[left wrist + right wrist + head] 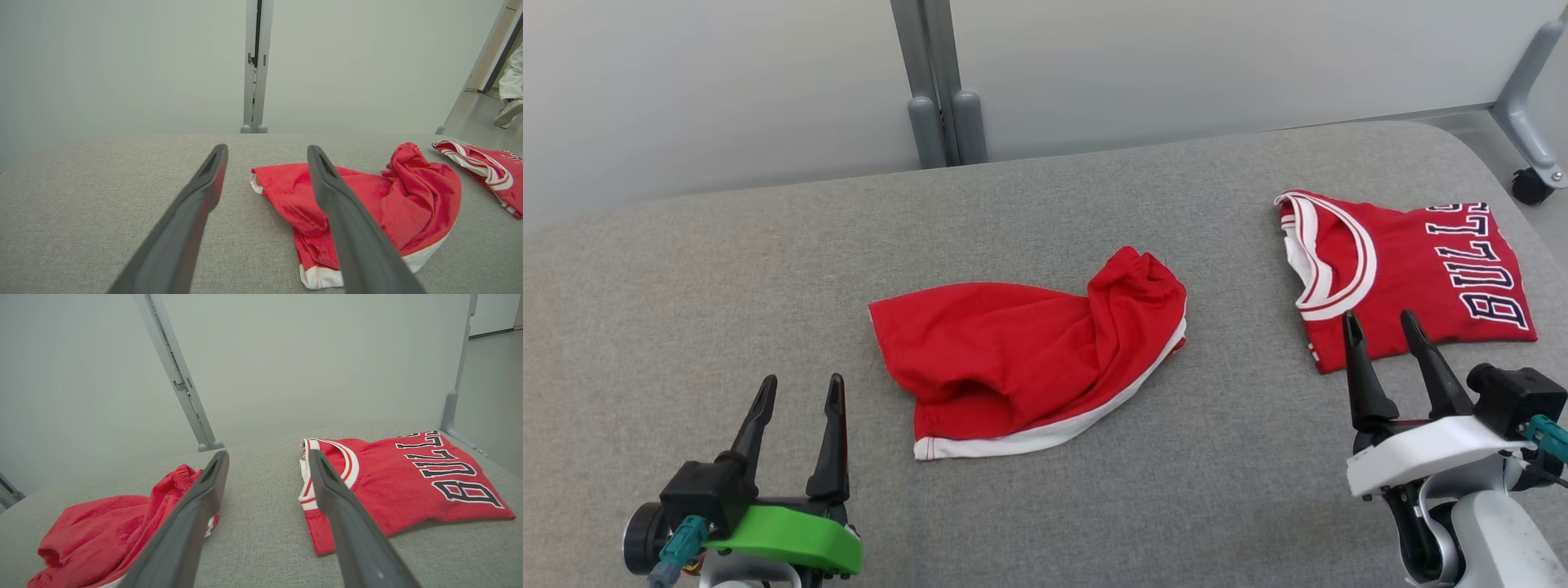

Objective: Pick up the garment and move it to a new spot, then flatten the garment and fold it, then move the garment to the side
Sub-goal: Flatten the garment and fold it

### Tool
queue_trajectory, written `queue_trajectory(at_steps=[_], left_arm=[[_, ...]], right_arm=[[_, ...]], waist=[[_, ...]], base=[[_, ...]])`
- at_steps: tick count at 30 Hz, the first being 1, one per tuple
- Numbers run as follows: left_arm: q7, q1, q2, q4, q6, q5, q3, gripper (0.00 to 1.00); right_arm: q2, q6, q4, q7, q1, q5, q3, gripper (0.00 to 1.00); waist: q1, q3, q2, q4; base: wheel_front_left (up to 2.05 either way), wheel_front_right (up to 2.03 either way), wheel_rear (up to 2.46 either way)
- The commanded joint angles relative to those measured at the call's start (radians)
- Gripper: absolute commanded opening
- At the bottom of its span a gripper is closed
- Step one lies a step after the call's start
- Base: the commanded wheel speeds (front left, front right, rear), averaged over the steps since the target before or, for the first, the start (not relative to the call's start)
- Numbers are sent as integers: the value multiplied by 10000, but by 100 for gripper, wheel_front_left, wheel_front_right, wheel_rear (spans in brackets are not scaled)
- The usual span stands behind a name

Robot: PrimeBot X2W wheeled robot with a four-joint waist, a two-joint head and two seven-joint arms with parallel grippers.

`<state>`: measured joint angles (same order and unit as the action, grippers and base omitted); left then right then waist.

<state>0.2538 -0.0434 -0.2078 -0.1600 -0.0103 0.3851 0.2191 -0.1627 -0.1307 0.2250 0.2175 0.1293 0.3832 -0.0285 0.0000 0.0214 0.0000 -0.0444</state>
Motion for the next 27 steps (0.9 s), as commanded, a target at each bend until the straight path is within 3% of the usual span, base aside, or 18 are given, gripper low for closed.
queue_trajectory(at_steps=[1,7,18,26,27], left_arm=[[1,-136,-86,28,-88,49,-22,100],[-545,-174,-47,-233,35,278,162,100],[-3596,-916,33,-1854,654,798,1173,100],[-3904,-1486,76,-2557,810,866,1363,100],[-3952,-1558,55,-2698,825,835,1413,87]], right_arm=[[8,1,-93,55,48,-78,-12,100],[-68,1,-430,190,158,-167,-202,100],[111,1,-664,347,642,-279,-722,100],[165,1,-469,419,815,-190,-895,100],[167,1,-447,429,812,-196,-905,100]], waist=[[0,3,0,-10],[0,197,0,-107],[0,890,0,-522],[0,1127,0,-709],[0,1145,0,-717]], base=[[0,0,0],[0,0,0],[0,0,0],[0,0,0],[0,0,0]])
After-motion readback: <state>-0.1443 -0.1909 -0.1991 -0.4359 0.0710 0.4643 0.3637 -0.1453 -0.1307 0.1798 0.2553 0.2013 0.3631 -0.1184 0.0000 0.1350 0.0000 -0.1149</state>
